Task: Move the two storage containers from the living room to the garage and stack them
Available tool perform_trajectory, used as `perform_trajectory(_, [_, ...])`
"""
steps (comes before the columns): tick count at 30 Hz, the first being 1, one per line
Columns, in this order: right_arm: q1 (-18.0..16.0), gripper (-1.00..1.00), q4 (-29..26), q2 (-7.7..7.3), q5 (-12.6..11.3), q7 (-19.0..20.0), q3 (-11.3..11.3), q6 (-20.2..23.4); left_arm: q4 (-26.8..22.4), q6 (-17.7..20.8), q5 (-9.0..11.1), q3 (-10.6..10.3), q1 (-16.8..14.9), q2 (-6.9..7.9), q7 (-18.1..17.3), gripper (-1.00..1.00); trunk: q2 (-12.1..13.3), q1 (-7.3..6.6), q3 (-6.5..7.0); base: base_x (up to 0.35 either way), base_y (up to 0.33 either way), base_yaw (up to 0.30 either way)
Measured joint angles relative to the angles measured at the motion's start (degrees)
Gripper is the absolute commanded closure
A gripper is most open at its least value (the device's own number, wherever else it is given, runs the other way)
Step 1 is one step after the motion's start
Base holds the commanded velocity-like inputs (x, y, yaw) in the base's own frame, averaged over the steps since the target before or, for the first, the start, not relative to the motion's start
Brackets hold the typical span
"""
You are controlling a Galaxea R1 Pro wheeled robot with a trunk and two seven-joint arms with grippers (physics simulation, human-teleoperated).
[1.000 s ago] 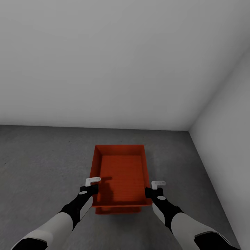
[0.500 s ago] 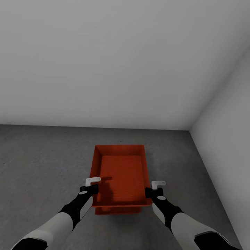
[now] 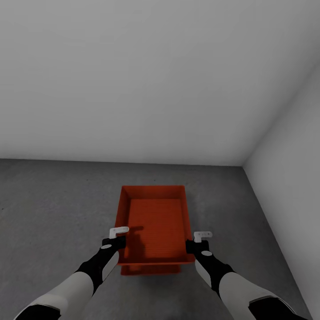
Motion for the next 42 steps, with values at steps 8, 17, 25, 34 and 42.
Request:
perform_trajectory(8, [0.0,1.0,0.01,0.0,0.0,0.01,-0.01,-0.02,-0.01,0.0,0.0,-0.01,0.0,0.0,0.0,1.0,-3.21,1.76,-1.44,0.0,0.0,0.0])
perform_trajectory(17, [0.0,1.0,-0.07,0.0,0.0,0.0,-0.02,-0.08,-0.08,-0.05,0.01,-0.02,0.0,0.01,0.0,1.0,-4.83,2.64,-2.14,0.0,0.0,0.0])
perform_trajectory(25, [0.0,1.0,0.02,0.08,0.04,-0.05,-0.09,-0.1,-0.09,0.01,0.07,-0.11,0.0,0.09,-0.02,1.0,-4.83,2.64,-1.58,0.0,0.0,0.0])
perform_trajectory(34, [-0.01,1.0,0.05,0.08,0.08,0.0,-0.16,-0.13,-0.09,0.01,0.06,-0.1,0.0,0.08,-0.01,1.0,-4.83,2.64,-0.77,0.0,0.0,0.0])
perform_trajectory(42, [0.0,1.0,-0.02,0.07,0.02,-0.06,-0.04,-0.02,-0.07,0.04,0.08,-0.08,0.0,0.08,-0.03,1.0,-4.83,2.67,-0.59,-0.126,0.0,0.0])
